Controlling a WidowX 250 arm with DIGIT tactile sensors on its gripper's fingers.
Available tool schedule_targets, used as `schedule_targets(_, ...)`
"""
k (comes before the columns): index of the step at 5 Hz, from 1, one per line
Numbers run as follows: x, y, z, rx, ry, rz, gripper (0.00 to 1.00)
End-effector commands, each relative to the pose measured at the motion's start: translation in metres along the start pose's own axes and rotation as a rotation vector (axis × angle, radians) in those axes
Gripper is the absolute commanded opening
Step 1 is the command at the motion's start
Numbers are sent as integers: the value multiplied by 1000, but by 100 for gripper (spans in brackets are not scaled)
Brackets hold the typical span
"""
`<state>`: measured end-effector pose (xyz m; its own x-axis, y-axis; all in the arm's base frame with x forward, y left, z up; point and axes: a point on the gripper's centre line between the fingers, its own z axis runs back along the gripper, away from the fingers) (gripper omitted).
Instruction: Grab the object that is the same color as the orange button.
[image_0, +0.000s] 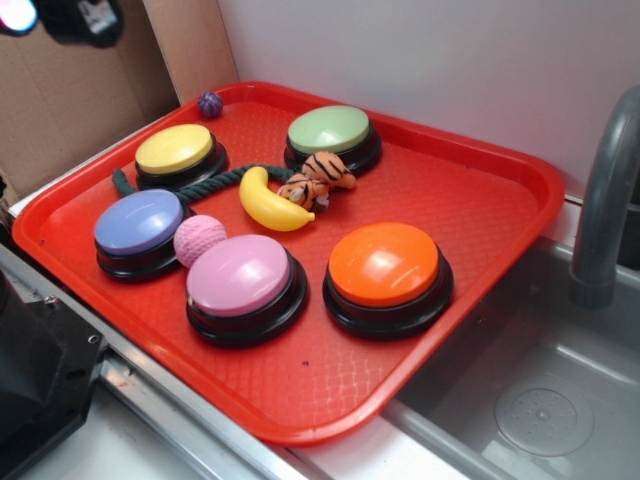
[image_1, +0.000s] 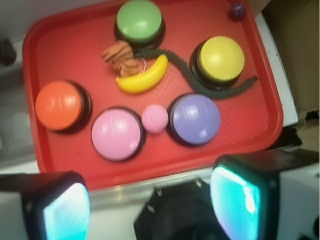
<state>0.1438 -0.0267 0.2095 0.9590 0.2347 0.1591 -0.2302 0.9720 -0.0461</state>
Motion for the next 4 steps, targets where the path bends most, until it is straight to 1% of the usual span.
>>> schedule_targets(1, 58, -8, -41, 10, -84, 201, 100)
schedule_targets(2, 85, -13, -78, 31, -68, 224, 100)
schedule_targets(3, 113, -17, -119, 43, -38, 217, 100)
schedule_targets(4, 121, -20, -144, 58, -41, 191, 100)
